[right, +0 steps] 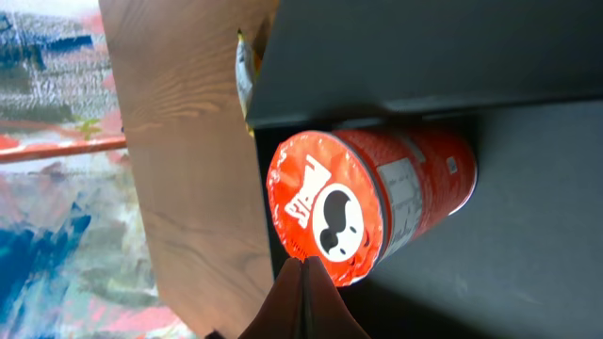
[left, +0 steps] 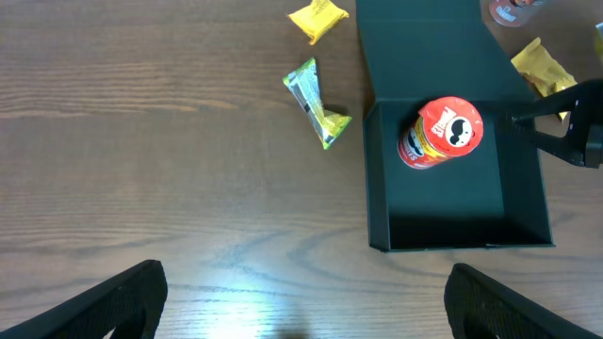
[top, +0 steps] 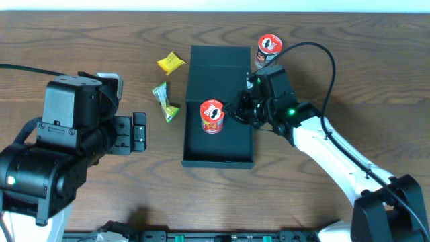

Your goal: Pack container

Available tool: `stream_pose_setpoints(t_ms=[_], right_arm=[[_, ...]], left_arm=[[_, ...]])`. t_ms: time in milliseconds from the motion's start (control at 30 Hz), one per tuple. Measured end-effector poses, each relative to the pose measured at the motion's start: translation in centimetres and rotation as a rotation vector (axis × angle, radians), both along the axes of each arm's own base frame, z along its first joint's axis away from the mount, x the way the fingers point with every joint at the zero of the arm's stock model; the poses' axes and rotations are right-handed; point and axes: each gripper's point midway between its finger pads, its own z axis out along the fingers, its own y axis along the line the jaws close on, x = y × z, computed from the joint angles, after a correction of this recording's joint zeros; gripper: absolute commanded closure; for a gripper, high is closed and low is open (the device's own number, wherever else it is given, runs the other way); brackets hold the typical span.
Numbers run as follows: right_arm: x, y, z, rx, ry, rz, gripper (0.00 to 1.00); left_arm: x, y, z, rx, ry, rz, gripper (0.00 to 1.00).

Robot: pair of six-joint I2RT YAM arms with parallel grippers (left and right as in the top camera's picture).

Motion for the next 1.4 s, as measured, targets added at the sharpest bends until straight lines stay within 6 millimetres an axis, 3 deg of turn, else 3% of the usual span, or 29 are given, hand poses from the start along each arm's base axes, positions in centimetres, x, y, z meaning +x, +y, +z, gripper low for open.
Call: stream_pose_setpoints(t_ms=[167, 467, 1400], right_arm=[[0.2, -0.1, -0.3, -0.027, -0.007, -0.029, 0.99], [-0.1, 1.5, -1.2, -0.036, 0.003, -0.027, 0.99], [0.0, 0.3, -3.6, -0.156, 0.015, -0.076, 0.99]], left_arm=[[0.3, -0.1, 0.2, 0.001, -0.014, -0.007, 0.05], [0.4, -0.1, 0.2, 0.012, -0.017, -0.022, 0.05], [0.3, -0.1, 0.2, 0.015, -0.014, -0.026, 0.04]])
